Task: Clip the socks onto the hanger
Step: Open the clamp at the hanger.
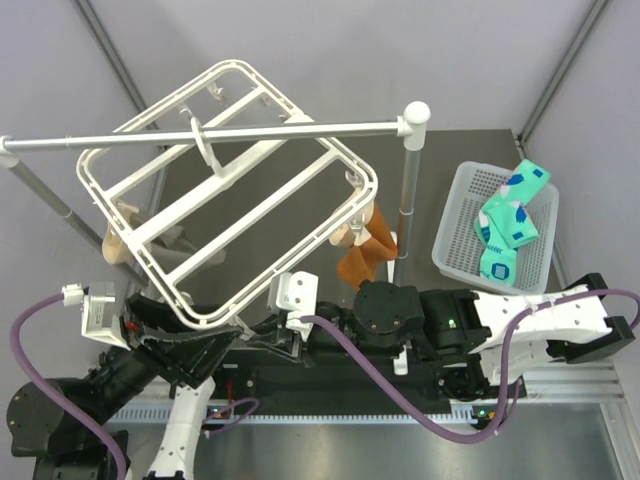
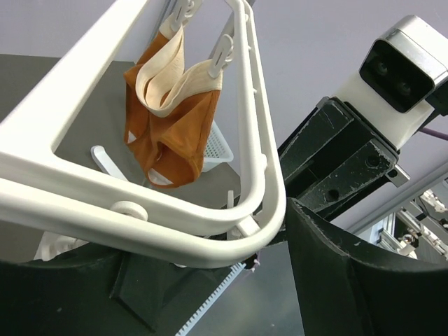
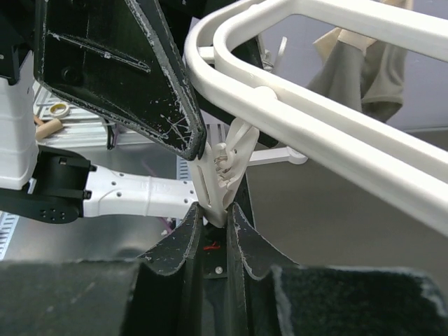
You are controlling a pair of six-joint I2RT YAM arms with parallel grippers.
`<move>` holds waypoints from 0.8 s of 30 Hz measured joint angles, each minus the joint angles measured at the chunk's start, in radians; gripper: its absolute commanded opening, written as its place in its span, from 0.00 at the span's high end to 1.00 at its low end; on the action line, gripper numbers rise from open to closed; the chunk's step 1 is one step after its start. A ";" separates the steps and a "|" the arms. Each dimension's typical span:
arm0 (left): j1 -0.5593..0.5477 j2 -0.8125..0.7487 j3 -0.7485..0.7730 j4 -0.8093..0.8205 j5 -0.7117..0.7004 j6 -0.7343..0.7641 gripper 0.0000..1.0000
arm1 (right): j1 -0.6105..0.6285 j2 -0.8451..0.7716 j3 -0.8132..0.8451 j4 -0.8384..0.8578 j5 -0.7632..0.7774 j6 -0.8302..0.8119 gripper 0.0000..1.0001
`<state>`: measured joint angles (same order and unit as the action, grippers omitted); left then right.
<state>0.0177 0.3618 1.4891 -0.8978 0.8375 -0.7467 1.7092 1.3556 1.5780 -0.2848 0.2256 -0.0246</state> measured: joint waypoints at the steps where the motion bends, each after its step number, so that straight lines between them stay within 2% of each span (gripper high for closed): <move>1: 0.000 0.000 -0.001 0.001 0.000 -0.003 0.34 | -0.002 0.002 0.000 0.000 -0.003 0.000 1.00; 4: 0.001 0.000 -0.005 0.007 0.000 -0.009 0.37 | -0.004 0.009 0.000 0.003 -0.011 0.000 1.00; 8: 0.002 0.000 -0.007 0.014 0.008 -0.014 0.49 | -0.011 0.015 0.000 0.007 -0.014 0.001 1.00; 10: 0.002 0.000 -0.010 0.024 0.018 -0.014 0.52 | -0.018 0.015 0.000 0.008 -0.018 0.002 1.00; 13: 0.007 0.000 -0.018 0.036 0.035 -0.014 0.52 | -0.024 0.015 0.000 0.008 -0.023 0.003 1.00; 18: 0.009 0.000 -0.025 0.039 0.050 -0.012 0.45 | -0.034 0.015 0.000 0.008 -0.035 0.009 1.00; 20: 0.009 0.000 -0.026 0.040 0.053 -0.011 0.46 | -0.038 0.015 0.000 0.009 -0.038 0.010 1.00; 24: 0.010 0.000 -0.026 0.040 0.056 -0.011 0.59 | -0.046 0.015 0.000 0.016 -0.045 0.010 1.00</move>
<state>0.0273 0.3618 1.4635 -0.8577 0.8932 -0.7578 1.6634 1.3705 1.5784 -0.2691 0.1810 -0.0147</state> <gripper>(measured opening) 0.479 0.124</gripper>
